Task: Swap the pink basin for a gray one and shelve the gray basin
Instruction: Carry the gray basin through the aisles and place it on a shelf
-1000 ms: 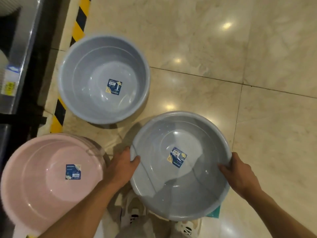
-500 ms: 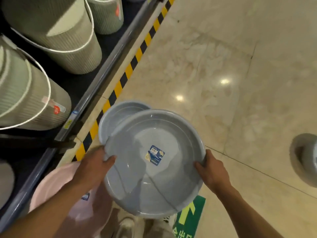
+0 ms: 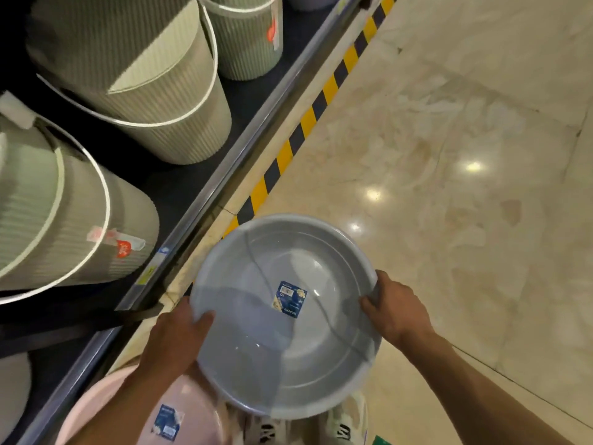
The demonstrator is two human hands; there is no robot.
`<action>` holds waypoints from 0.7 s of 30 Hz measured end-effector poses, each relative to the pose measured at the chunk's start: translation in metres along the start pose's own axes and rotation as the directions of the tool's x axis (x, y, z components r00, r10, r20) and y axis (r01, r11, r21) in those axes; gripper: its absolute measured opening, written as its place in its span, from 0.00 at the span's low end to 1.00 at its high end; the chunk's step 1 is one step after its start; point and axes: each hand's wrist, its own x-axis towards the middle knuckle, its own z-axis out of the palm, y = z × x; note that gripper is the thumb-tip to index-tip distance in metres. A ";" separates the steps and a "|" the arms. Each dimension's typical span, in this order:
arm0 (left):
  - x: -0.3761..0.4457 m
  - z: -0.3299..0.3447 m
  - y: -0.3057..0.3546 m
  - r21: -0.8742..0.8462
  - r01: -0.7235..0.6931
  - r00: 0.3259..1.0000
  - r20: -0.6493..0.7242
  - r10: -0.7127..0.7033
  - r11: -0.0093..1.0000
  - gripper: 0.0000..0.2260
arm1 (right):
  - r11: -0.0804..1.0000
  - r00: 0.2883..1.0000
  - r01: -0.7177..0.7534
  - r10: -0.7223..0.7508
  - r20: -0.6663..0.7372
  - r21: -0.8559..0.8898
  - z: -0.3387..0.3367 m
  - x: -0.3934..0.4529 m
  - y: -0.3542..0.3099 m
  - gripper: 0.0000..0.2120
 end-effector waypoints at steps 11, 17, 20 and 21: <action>0.074 0.053 -0.029 0.261 0.038 0.999 -0.006 -0.038 0.965 0.17 | 0.988 0.995 -0.083 0.089 0.035 -0.133 0.067 0.054 -0.003 0.18; 0.085 0.071 -0.040 0.189 0.127 0.989 0.051 -0.139 0.974 0.17 | 0.982 0.992 -0.104 0.114 0.053 -0.157 0.089 0.059 0.003 0.15; 0.091 0.072 -0.041 0.139 0.132 0.986 0.080 -0.144 0.982 0.16 | 0.979 0.992 -0.109 0.119 0.047 -0.171 0.093 0.064 0.007 0.13; 0.091 0.073 -0.041 0.129 0.121 0.988 0.082 -0.133 0.984 0.16 | 0.979 0.991 -0.114 0.123 0.046 -0.167 0.094 0.065 0.009 0.12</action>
